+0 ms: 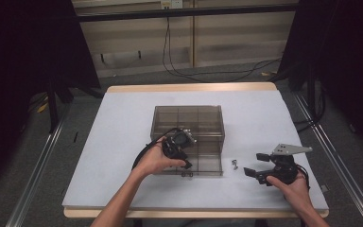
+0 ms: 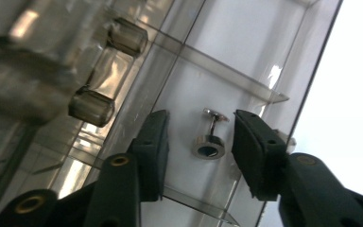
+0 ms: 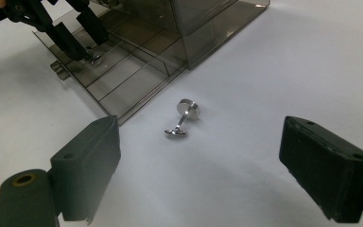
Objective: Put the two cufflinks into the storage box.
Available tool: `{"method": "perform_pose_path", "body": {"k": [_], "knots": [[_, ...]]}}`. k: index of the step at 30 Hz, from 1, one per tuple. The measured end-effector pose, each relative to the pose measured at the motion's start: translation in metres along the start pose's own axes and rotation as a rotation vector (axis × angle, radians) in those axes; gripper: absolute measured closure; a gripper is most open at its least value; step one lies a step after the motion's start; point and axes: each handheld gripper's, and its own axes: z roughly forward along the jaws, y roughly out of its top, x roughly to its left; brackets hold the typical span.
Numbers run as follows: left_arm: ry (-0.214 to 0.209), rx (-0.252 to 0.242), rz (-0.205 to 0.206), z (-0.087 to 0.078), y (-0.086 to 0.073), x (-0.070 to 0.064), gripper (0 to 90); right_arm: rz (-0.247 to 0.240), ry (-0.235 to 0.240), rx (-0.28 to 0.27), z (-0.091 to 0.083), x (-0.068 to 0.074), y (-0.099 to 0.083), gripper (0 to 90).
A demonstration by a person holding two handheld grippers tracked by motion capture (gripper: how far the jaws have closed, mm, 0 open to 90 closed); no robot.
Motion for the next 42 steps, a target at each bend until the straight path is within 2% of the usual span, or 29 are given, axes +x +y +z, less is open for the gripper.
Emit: {"method": "perform_pose_path", "body": {"k": [2,8,9,13,14,15,19,21,23,25,26,27,32,34,36,37,38,39,41,42], "knots": [[0.008,-0.013,-0.002,-0.003,-0.001,-0.001,49.9,-0.001,0.0,-0.001,0.0,0.0,0.0,12.9],[-0.011,-0.071,-0.016,-0.01,-0.007,-0.001,39.5,-0.002,0.001,-0.002,-0.001,0.0,0.0,12.9],[-0.007,-0.079,-0.029,-0.011,-0.007,-0.002,38.8,-0.001,0.0,-0.002,0.0,0.0,0.0,12.9],[-0.008,-0.096,-0.021,-0.015,-0.011,-0.002,36.7,0.001,0.002,0.0,0.0,0.0,0.0,12.9],[-0.011,-0.117,-0.039,-0.015,-0.013,-0.004,35.5,0.002,0.003,0.001,0.0,0.0,0.0,12.9],[-0.01,-0.121,-0.027,-0.017,-0.014,-0.003,34.3,0.002,0.002,0.0,0.0,0.0,0.0,12.9],[-0.011,-0.161,-0.046,-0.024,-0.019,-0.006,32.1,0.003,0.004,-0.001,0.0,0.0,0.0,13.0],[0.003,-0.184,-0.051,-0.028,-0.021,-0.007,30.6,0.004,0.003,-0.002,0.0,0.0,0.0,13.1],[0.014,-0.208,-0.072,-0.032,-0.024,-0.007,29.3,0.007,0.003,-0.002,0.0,0.0,0.0,13.0],[0.008,-0.218,-0.062,-0.035,-0.028,-0.006,28.2,0.007,0.004,-0.002,0.0,-0.001,0.0,13.1],[0.014,-0.225,-0.074,-0.036,-0.029,-0.007,27.4,0.008,0.003,-0.003,0.0,-0.001,0.0,13.0],[0.016,-0.231,-0.065,-0.037,-0.031,-0.006,26.7,0.008,0.004,-0.001,-0.001,-0.001,0.0,13.0],[0.025,-0.263,-0.086,-0.039,-0.04,-0.007,23.9,0.008,0.006,-0.001,-0.001,-0.001,0.0,13.0],[0.044,-0.269,-0.079,-0.042,-0.044,-0.008,21.1,0.008,0.005,-0.003,-0.001,-0.001,0.0,13.1],[0.022,-0.278,-0.065,-0.045,-0.049,-0.008,14.0,0.01,0.001,-0.003,0.0,-0.001,0.0,13.3],[0.021,-0.308,-0.078,-0.045,-0.051,-0.009,13.2,0.012,-0.001,-0.003,0.0,-0.001,0.0,13.3],[0.045,-0.295,-0.067,-0.049,-0.053,-0.009,13.1,0.012,0.001,-0.003,0.0,-0.001,0.0,13.3],[0.048,-0.312,-0.077,-0.051,-0.055,-0.01,12.6,0.013,0.001,-0.004,0.0,-0.001,0.0,13.2],[0.031,-0.353,-0.088,-0.053,-0.061,-0.009,10.0,0.014,0.002,-0.003,0.0,-0.001,0.0,13.2],[0.029,-0.353,-0.085,-0.055,-0.063,-0.008,7.6,0.013,0.002,-0.002,0.0,-0.001,0.0,13.3]]}}
